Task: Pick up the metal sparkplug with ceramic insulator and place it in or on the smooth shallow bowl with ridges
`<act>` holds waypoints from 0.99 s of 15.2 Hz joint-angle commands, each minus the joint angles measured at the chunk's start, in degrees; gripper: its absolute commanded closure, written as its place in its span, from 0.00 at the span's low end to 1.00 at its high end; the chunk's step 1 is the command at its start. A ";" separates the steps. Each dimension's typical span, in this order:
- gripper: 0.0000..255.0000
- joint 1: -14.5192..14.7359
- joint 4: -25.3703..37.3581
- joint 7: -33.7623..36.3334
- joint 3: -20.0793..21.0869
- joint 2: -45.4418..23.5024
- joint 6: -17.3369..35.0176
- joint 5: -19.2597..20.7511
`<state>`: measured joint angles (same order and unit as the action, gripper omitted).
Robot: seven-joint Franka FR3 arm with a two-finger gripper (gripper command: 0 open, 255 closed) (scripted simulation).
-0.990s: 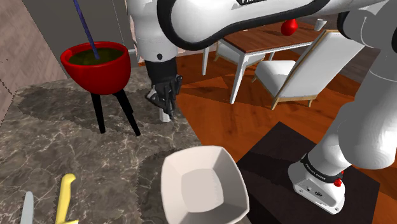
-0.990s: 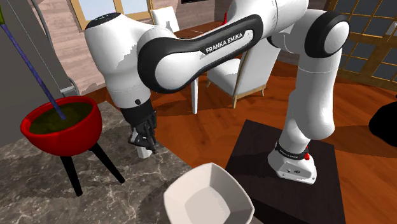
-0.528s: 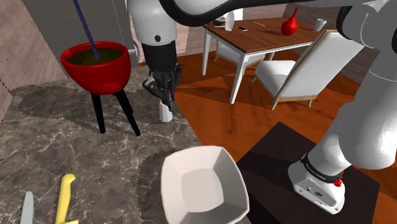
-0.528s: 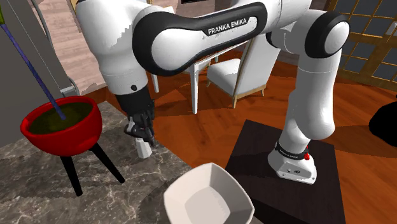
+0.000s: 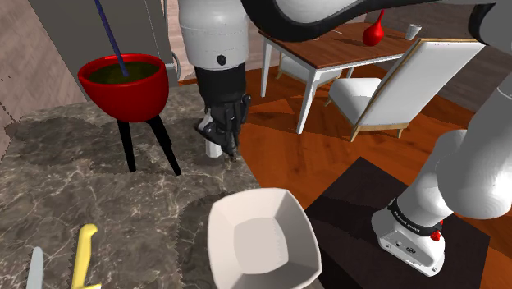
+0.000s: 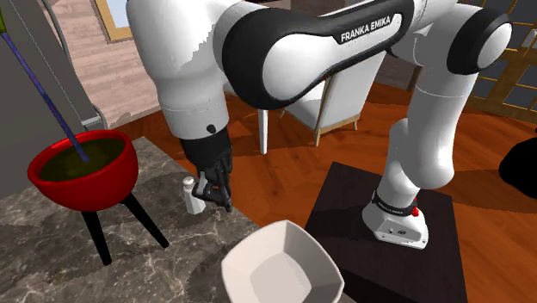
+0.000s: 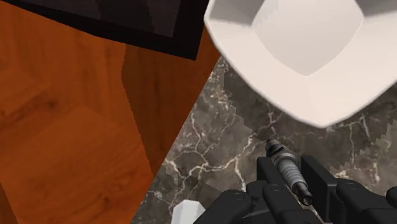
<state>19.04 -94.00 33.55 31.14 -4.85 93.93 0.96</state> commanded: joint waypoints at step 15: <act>1.00 5.07 -14.83 8.69 5.19 11.22 5.77 -7.08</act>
<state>24.07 -108.28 42.19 36.26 6.49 99.02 -6.17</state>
